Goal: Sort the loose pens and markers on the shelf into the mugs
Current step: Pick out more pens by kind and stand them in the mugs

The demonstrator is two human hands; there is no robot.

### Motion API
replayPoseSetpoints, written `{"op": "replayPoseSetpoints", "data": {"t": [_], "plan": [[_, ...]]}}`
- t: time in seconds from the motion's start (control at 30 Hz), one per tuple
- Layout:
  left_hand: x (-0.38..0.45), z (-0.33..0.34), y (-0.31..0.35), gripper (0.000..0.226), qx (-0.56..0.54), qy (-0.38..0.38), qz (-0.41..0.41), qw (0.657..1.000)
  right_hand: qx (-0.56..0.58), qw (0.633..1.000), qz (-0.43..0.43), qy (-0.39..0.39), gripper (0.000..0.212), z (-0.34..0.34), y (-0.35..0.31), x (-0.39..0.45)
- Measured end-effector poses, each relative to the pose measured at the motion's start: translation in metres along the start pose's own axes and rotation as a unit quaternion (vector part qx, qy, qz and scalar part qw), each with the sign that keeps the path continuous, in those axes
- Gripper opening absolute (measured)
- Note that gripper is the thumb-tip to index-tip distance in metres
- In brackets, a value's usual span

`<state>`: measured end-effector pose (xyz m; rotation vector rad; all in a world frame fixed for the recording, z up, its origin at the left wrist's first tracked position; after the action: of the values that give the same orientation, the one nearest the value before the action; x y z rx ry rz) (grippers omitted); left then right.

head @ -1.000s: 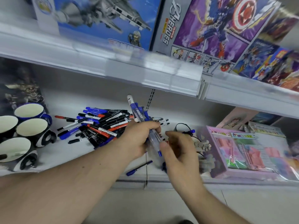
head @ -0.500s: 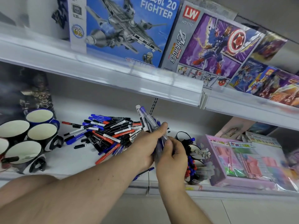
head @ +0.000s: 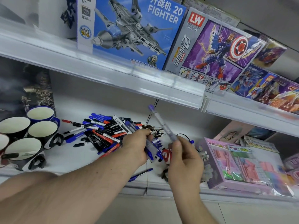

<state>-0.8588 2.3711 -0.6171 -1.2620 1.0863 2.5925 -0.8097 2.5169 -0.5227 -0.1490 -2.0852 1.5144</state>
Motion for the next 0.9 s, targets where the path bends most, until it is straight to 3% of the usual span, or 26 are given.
{"op": "replayPoseSetpoints", "data": {"t": [0.2,0.37,0.43,0.47,0.53,0.6,0.67,0.77,0.9], "plan": [[-0.007,-0.001,-0.005,0.020,-0.031,0.054,-0.002,0.998,-0.157,0.972,-0.148,-0.091,0.034,0.035,-0.010,-0.018],[-0.004,-0.002,-0.008,0.025,-0.043,0.065,0.023,0.997,-0.288,0.922,-0.185,-0.181,0.037,0.048,-0.002,-0.017],[-0.004,0.000,-0.008,0.023,-0.029,0.063,0.031,0.997,-0.289,0.922,-0.172,-0.193,0.027,0.049,0.000,-0.016],[-0.003,0.001,-0.009,0.029,-0.013,0.053,0.031,0.998,-0.263,0.934,-0.135,-0.200,0.019,0.048,0.004,-0.013],[-0.003,0.004,-0.012,0.051,0.036,0.023,0.030,0.999,-0.127,0.968,0.046,-0.210,0.017,0.043,0.022,-0.007],[-0.010,0.009,-0.019,0.077,0.082,-0.035,0.015,0.996,0.018,0.952,0.231,-0.200,0.024,0.040,0.038,-0.008],[-0.018,0.014,-0.023,0.086,0.102,-0.078,0.008,0.992,0.097,0.925,0.312,-0.193,0.026,0.040,0.043,-0.008],[-0.024,0.016,-0.018,0.068,0.096,-0.089,0.031,0.991,0.165,0.901,0.359,-0.182,0.024,0.034,0.047,-0.005],[-0.009,-0.002,0.001,0.025,0.062,0.005,0.083,0.995,0.143,0.906,0.349,-0.195,0.022,0.013,0.051,0.001]]}}
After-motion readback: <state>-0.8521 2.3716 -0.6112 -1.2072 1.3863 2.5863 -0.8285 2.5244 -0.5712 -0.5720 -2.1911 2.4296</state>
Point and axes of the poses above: each hand's wrist, its own x-axis towards the middle knuckle, its own z-axis out of the palm, y = z × x, the point moved 8 cm from there along x, towards the middle knuckle, and after that the axes turned 9 degrees about y, right-handed, at the moved point
